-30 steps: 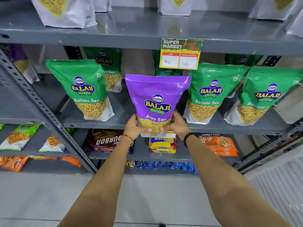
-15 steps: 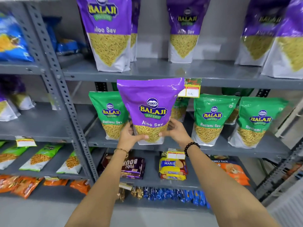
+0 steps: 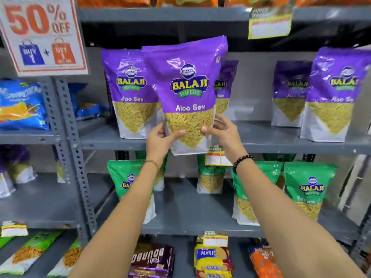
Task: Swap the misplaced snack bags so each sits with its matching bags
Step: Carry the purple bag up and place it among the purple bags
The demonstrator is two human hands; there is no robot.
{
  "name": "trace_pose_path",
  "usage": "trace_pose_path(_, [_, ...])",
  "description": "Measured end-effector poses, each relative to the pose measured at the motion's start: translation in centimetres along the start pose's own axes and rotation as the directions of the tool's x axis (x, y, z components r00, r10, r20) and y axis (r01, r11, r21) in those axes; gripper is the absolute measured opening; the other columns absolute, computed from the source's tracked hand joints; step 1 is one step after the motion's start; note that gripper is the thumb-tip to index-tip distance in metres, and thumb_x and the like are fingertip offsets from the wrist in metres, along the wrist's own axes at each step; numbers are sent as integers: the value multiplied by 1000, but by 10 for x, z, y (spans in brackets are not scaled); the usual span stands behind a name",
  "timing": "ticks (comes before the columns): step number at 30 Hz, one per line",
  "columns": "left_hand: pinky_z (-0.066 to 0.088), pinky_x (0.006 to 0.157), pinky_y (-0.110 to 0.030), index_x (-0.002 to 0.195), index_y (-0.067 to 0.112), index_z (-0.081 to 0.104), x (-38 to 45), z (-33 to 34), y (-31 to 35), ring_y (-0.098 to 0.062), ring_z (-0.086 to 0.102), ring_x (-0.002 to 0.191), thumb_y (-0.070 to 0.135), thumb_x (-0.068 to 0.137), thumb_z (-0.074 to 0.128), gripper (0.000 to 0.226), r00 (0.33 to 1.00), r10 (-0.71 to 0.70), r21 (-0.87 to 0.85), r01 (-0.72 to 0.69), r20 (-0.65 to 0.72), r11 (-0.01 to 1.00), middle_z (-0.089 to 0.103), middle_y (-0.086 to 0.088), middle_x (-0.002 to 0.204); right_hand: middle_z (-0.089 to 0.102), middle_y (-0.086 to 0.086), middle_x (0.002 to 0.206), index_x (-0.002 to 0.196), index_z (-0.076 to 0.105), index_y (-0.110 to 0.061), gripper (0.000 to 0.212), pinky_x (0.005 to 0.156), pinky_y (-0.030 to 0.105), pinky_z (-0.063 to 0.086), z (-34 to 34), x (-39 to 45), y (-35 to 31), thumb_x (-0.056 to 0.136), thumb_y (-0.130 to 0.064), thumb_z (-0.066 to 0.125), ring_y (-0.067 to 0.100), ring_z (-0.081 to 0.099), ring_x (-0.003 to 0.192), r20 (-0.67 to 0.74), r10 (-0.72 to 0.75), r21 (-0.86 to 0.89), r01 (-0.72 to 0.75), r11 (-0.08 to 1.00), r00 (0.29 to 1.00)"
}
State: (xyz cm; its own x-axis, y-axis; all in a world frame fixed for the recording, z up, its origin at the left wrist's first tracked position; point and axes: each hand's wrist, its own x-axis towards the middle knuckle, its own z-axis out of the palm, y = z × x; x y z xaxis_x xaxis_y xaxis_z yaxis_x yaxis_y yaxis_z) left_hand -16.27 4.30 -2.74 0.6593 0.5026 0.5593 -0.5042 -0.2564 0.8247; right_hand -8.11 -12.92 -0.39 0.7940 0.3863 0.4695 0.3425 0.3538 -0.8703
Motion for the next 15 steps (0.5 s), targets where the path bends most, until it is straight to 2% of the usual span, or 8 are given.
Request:
trace_pose_path(1, [53,72,-23,80,27,69,11,10,4,-5,63,74,32,52,84,32,1000,17,0,-17,24,1000,73,10,78,67,15,111,126,51,-3,64,84,29,55,-6,7,-6,67,2,75,20,67,97,-16,-2,14,2,1000,1000])
trace_pose_path(3, [54,74,-24,78,28,68,30,29,6,-7,63,76,22,60,82,24,998,21,10,-21,64,1000,73,9,78,67,15,109,126,50,-3,60,76,23,55,-21,20,-13,70,3,72,15,69,89,-38,-16,16,17,1000,999])
trace_pose_path(6, [53,89,-40,94,17,66,48,58,-5,-25,65,95,19,64,80,33,991,-50,17,48,126,999,70,-12,101,68,9,101,122,53,-5,53,66,15,54,-45,34,-11,72,3,70,8,68,80,-56,-32,-46,29,998,998])
trace_pose_path(8, [52,90,-42,99,10,64,54,76,-18,-26,64,97,16,67,78,35,984,-91,5,92,155,996,68,-15,107,68,6,98,115,57,-9,45,67,16,54,-63,43,-1,73,1,70,6,69,80,-68,-27,-76,22,997,997])
trace_pose_path(12, [51,73,-18,104,20,58,66,99,-42,-13,63,92,23,71,74,36,976,-114,-22,120,186,993,67,-7,106,65,17,109,110,58,-8,31,86,35,50,-99,63,25,80,-6,66,24,62,100,-185,-14,-169,-18,986,983])
trace_pose_path(15, [48,63,-8,108,28,51,77,106,-58,8,61,81,29,70,75,46,963,-119,42,113,243,993,65,8,99,65,19,106,112,59,-1,28,91,42,49,-119,76,45,84,-4,59,26,60,97,-193,20,-360,-89,929,981])
